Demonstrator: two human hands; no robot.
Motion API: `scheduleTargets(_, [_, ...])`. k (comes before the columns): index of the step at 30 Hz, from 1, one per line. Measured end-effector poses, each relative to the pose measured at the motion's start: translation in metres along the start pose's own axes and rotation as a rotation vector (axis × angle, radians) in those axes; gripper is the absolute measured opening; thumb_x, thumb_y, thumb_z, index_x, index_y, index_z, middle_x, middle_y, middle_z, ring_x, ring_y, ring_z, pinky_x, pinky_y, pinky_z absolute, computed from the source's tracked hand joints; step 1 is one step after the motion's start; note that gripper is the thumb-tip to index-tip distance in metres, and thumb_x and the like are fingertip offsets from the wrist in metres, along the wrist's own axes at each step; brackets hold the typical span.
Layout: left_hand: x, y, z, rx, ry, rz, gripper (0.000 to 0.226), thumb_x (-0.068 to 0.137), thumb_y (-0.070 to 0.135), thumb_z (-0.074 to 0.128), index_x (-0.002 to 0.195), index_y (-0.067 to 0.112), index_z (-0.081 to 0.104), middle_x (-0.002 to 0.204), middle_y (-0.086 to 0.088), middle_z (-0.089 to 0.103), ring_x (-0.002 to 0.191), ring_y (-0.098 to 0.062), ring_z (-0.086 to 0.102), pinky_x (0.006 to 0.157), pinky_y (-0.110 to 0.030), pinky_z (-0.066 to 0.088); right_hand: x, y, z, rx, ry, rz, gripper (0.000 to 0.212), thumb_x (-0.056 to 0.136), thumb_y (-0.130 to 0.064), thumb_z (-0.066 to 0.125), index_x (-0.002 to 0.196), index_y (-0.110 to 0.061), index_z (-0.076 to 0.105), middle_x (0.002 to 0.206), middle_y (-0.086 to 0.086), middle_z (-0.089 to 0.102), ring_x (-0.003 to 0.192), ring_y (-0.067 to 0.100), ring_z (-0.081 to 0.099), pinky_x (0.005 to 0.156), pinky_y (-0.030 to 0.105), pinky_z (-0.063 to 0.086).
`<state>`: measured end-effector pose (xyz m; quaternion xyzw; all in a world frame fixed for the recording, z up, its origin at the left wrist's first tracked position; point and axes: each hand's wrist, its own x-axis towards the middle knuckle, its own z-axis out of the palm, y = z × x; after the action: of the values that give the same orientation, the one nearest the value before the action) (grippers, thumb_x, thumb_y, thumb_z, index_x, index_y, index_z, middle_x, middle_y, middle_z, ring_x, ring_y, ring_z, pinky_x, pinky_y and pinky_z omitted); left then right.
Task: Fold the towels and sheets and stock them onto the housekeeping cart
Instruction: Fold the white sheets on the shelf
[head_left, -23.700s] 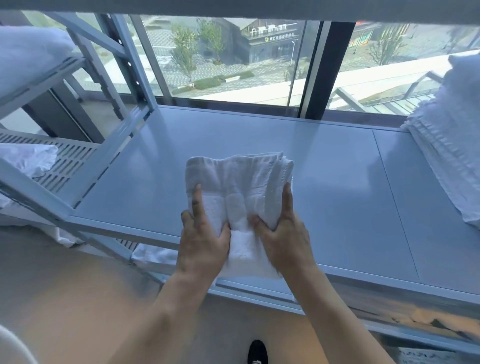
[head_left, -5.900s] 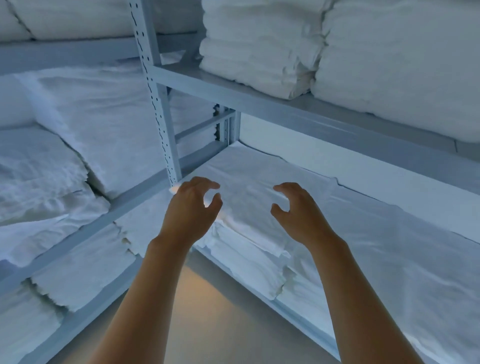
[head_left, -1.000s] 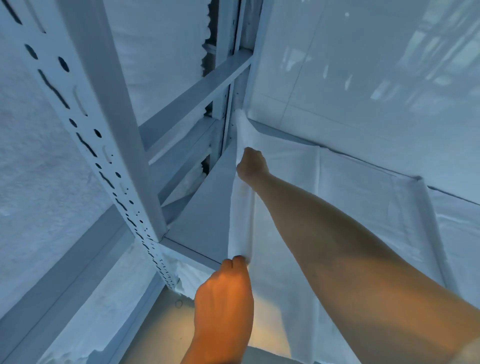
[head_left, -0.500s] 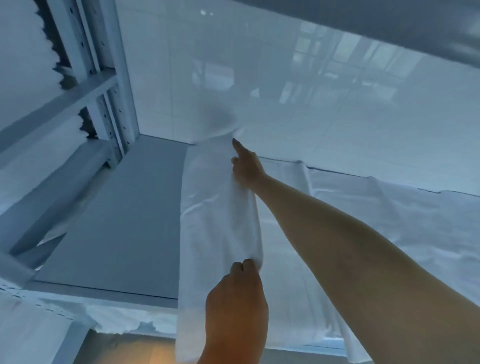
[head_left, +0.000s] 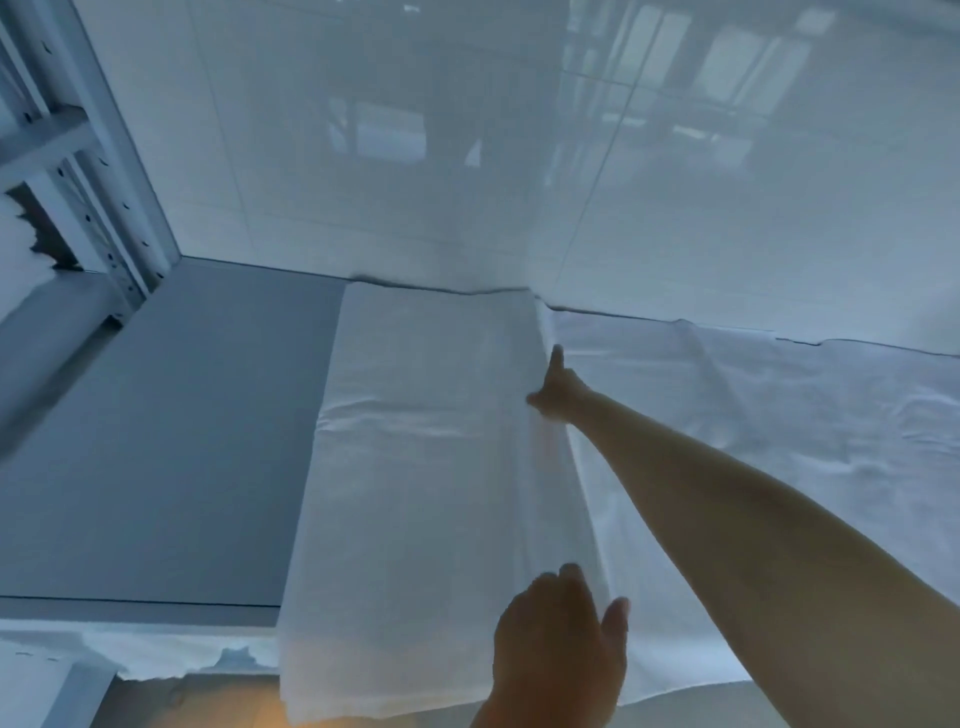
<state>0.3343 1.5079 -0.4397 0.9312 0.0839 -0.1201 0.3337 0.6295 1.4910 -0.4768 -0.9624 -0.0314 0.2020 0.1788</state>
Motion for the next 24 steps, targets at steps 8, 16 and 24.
scheduleTargets(8, [0.047, -0.129, 0.013, 0.355, 0.120, -0.133, 0.066, 0.105, 0.058, 0.027, 0.163, 0.039, 0.000, 0.173, 0.001, -0.002, 0.158, -0.030, -0.003, 0.123, -0.059, 0.014, -0.018, 0.034, 0.082, -0.205, 0.134, -0.183, 0.063, 0.102, -0.038, 0.052, 0.158, -0.019, 0.027, 0.164, 0.018, 0.020, 0.142, 0.041, 0.031, 0.115, 0.048, 0.035])
scheduleTargets(16, [0.043, -0.216, 0.007, 0.331, 0.189, -0.138, 0.069, 0.100, 0.067, 0.027, 0.158, 0.053, -0.008, 0.169, 0.018, -0.018, 0.157, -0.016, -0.016, 0.121, -0.065, 0.007, -0.021, 0.006, 0.089, -0.174, 0.108, -0.195, 0.060, 0.101, -0.037, 0.055, 0.157, -0.029, 0.035, 0.166, 0.008, 0.025, 0.140, 0.038, 0.034, 0.114, 0.041, 0.033])
scheduleTargets(24, [0.025, -0.287, -0.044, 0.381, 0.143, -0.147, 0.067, 0.100, 0.068, 0.024, 0.156, 0.056, -0.011, 0.168, 0.020, -0.019, 0.157, -0.014, -0.017, 0.123, -0.062, 0.007, -0.037, -0.055, 0.130, -0.076, 0.132, -0.203, 0.062, 0.101, -0.034, 0.056, 0.158, -0.024, 0.035, 0.164, 0.009, 0.029, 0.136, 0.039, 0.036, 0.115, 0.037, 0.029])
